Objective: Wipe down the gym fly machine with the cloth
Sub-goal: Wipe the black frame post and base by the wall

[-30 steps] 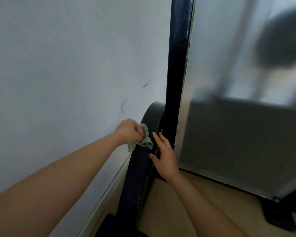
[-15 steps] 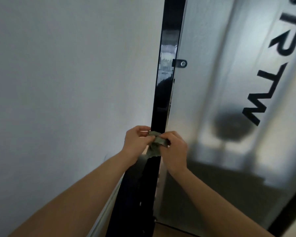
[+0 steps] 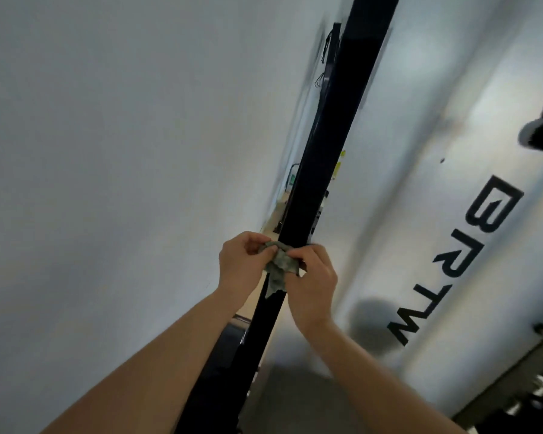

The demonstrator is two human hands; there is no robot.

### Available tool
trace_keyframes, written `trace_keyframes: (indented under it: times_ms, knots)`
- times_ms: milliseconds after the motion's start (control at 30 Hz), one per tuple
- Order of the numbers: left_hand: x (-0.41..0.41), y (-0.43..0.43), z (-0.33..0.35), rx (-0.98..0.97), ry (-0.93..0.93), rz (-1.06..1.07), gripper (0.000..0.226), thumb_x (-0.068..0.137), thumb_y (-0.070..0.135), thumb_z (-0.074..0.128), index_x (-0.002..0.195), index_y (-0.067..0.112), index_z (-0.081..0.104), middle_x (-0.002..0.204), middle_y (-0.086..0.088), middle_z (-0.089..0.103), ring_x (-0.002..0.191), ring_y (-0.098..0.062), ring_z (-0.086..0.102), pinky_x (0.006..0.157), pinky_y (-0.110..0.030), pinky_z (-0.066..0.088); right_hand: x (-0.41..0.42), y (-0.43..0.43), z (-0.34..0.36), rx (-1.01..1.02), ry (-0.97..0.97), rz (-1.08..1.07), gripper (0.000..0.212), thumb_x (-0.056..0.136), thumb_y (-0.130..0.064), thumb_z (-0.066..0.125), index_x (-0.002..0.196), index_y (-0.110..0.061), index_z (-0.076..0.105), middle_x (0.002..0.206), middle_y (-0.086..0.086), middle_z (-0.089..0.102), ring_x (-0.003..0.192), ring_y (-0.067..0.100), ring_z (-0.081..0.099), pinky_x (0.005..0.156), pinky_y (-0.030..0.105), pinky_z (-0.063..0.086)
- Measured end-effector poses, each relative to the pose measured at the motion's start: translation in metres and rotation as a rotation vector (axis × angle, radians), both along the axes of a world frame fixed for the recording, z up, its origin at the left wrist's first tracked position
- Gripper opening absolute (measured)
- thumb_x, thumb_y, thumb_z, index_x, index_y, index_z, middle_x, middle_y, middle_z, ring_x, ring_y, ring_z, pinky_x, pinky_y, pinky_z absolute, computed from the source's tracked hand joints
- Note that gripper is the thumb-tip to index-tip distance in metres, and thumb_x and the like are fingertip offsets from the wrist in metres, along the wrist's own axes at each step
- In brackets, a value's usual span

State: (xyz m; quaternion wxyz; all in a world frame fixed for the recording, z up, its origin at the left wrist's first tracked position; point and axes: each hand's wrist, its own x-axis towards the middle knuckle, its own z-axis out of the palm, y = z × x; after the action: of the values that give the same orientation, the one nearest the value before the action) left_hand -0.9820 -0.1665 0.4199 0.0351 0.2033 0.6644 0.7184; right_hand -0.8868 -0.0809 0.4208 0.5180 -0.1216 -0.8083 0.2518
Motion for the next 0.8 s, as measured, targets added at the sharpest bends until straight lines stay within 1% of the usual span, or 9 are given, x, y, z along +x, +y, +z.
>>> trace_keyframes:
  times_ms: [100, 233, 333, 400, 467, 533, 633, 700, 800]
  knots:
    - [-0.001, -0.004, 0.051, 0.017, -0.01, -0.006, 0.016, 0.08, 0.007, 0.081, 0.085, 0.021, 0.074, 0.082, -0.003, 0.076, 0.082, -0.021, 0.073, 0.08, -0.038, 0.062, -0.002, -0.006, 0.052, 0.015, 0.002, -0.011, 0.031, 0.067, 0.023, 0.065, 0.081, -0.003, 0.07, 0.086, 0.0, 0.059, 0.073, 0.012, 0.057, 0.065, 0.022, 0.052]
    - [0.004, -0.001, 0.114, 0.002, 0.033, -0.012, 0.015, 0.081, 0.008, 0.08, 0.089, 0.02, 0.075, 0.082, 0.004, 0.076, 0.079, -0.009, 0.073, 0.08, -0.03, 0.061, 0.001, -0.003, 0.116, 0.059, 0.012, -0.073, 0.031, 0.065, 0.025, 0.065, 0.079, -0.003, 0.07, 0.082, 0.003, 0.064, 0.071, 0.017, 0.06, 0.064, 0.017, 0.05]
    - [0.006, 0.002, 0.156, -0.05, 0.074, -0.02, 0.019, 0.081, 0.009, 0.079, 0.085, 0.027, 0.073, 0.08, 0.009, 0.074, 0.076, -0.004, 0.071, 0.079, -0.028, 0.061, 0.005, -0.009, 0.148, 0.016, 0.08, -0.124, 0.031, 0.065, 0.023, 0.069, 0.076, -0.006, 0.069, 0.08, -0.004, 0.062, 0.072, 0.005, 0.057, 0.066, 0.007, 0.047]
    - [0.004, 0.004, 0.181, -0.105, 0.101, -0.024, 0.021, 0.081, 0.01, 0.079, 0.082, 0.03, 0.072, 0.08, 0.01, 0.074, 0.077, -0.006, 0.071, 0.08, -0.029, 0.061, 0.002, -0.017, 0.165, -0.03, 0.113, -0.123, 0.033, 0.063, 0.025, 0.068, 0.075, -0.007, 0.069, 0.081, -0.005, 0.061, 0.072, 0.004, 0.056, 0.065, 0.01, 0.049]
    - [0.0, 0.004, 0.201, -0.119, 0.083, -0.032, 0.02, 0.08, 0.011, 0.08, 0.083, 0.029, 0.073, 0.08, 0.01, 0.074, 0.079, -0.006, 0.071, 0.083, -0.03, 0.06, -0.002, -0.017, 0.183, -0.091, 0.104, -0.148, 0.035, 0.062, 0.026, 0.065, 0.075, -0.006, 0.069, 0.08, -0.002, 0.062, 0.071, 0.011, 0.058, 0.063, 0.015, 0.05]
    - [-0.001, 0.002, 0.218, -0.127, 0.069, -0.028, 0.016, 0.08, 0.013, 0.081, 0.085, 0.027, 0.075, 0.08, 0.01, 0.074, 0.079, -0.006, 0.071, 0.084, -0.031, 0.06, -0.005, -0.012, 0.203, -0.114, 0.071, -0.177, 0.034, 0.064, 0.025, 0.063, 0.076, -0.005, 0.069, 0.08, 0.0, 0.062, 0.07, 0.013, 0.057, 0.063, 0.01, 0.046]
    - [-0.002, 0.001, 0.241, -0.112, 0.049, -0.012, 0.013, 0.08, 0.015, 0.081, 0.087, 0.025, 0.075, 0.08, 0.009, 0.074, 0.078, -0.006, 0.07, 0.083, -0.032, 0.06, -0.005, -0.009, 0.235, -0.105, 0.01, -0.171, 0.033, 0.065, 0.025, 0.061, 0.077, -0.005, 0.069, 0.078, -0.002, 0.061, 0.069, 0.005, 0.053, 0.063, 0.005, 0.042]
    - [-0.001, 0.001, 0.257, -0.098, 0.046, -0.005, 0.012, 0.082, 0.016, 0.081, 0.089, 0.024, 0.075, 0.082, 0.009, 0.074, 0.079, -0.006, 0.07, 0.083, -0.032, 0.06, -0.004, -0.008, 0.256, -0.095, -0.02, -0.166, 0.032, 0.066, 0.025, 0.061, 0.078, -0.004, 0.069, 0.078, -0.002, 0.061, 0.07, -0.001, 0.053, 0.063, 0.004, 0.043]
    - [-0.004, -0.001, 0.287, -0.065, 0.052, -0.004, 0.011, 0.084, 0.017, 0.08, 0.092, 0.024, 0.076, 0.083, 0.01, 0.075, 0.081, -0.007, 0.071, 0.086, -0.033, 0.06, -0.007, -0.005, 0.29, -0.065, -0.029, -0.156, 0.029, 0.069, 0.023, 0.065, 0.079, -0.004, 0.071, 0.077, -0.001, 0.063, 0.069, 0.0, 0.054, 0.062, 0.005, 0.044]
